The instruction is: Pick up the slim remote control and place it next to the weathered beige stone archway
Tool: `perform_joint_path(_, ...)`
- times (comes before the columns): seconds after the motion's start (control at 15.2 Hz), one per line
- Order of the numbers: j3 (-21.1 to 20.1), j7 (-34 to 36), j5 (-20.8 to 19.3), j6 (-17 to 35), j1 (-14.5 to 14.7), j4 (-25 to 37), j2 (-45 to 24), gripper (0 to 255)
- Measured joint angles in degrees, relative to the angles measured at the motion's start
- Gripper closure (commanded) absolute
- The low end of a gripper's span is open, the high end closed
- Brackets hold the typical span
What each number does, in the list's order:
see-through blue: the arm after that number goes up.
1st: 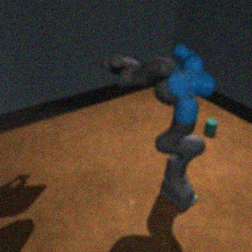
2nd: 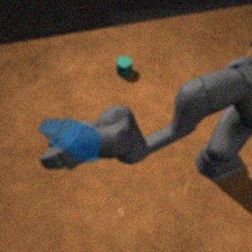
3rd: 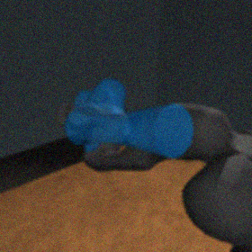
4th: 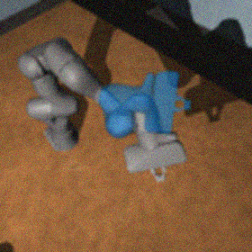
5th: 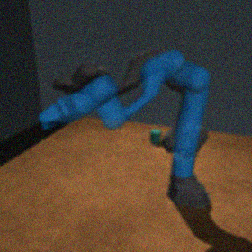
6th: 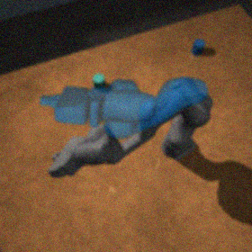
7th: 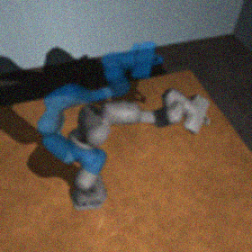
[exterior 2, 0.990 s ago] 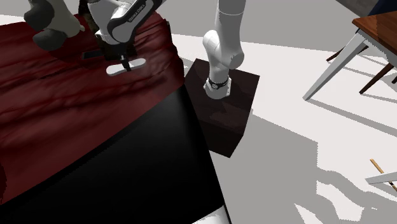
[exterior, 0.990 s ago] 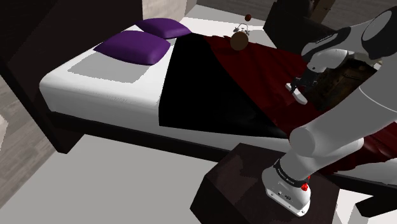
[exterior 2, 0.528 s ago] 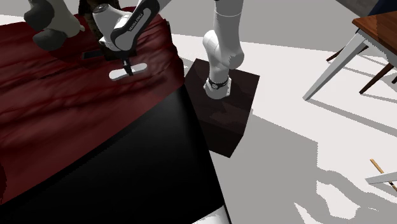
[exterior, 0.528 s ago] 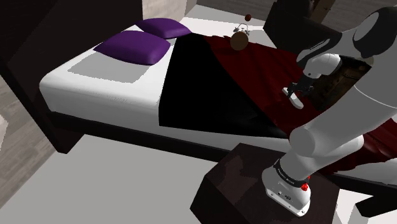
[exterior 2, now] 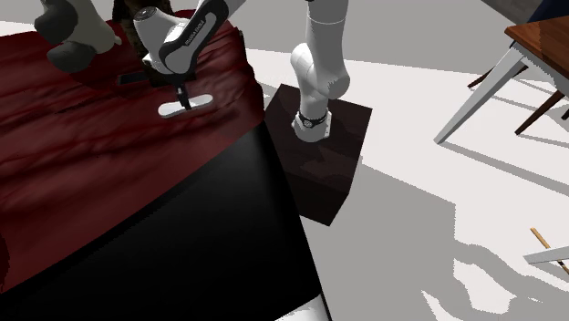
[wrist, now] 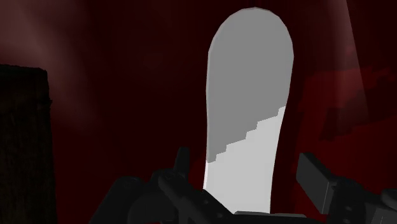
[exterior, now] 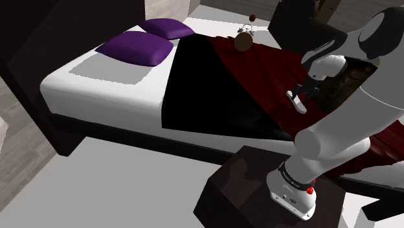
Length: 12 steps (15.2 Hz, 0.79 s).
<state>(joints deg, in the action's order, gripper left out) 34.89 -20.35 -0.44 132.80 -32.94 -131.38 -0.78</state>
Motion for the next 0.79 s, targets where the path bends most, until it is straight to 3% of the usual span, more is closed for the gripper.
perform_joint_path(0.33, 0.0, 0.0, 0.0, 0.01, 0.0, 0.01, 0.0, 0)
perform_joint_path(0.79, -0.37, 2.43, -3.28, -7.01, 0.16, 3.06, 4.78, 0)
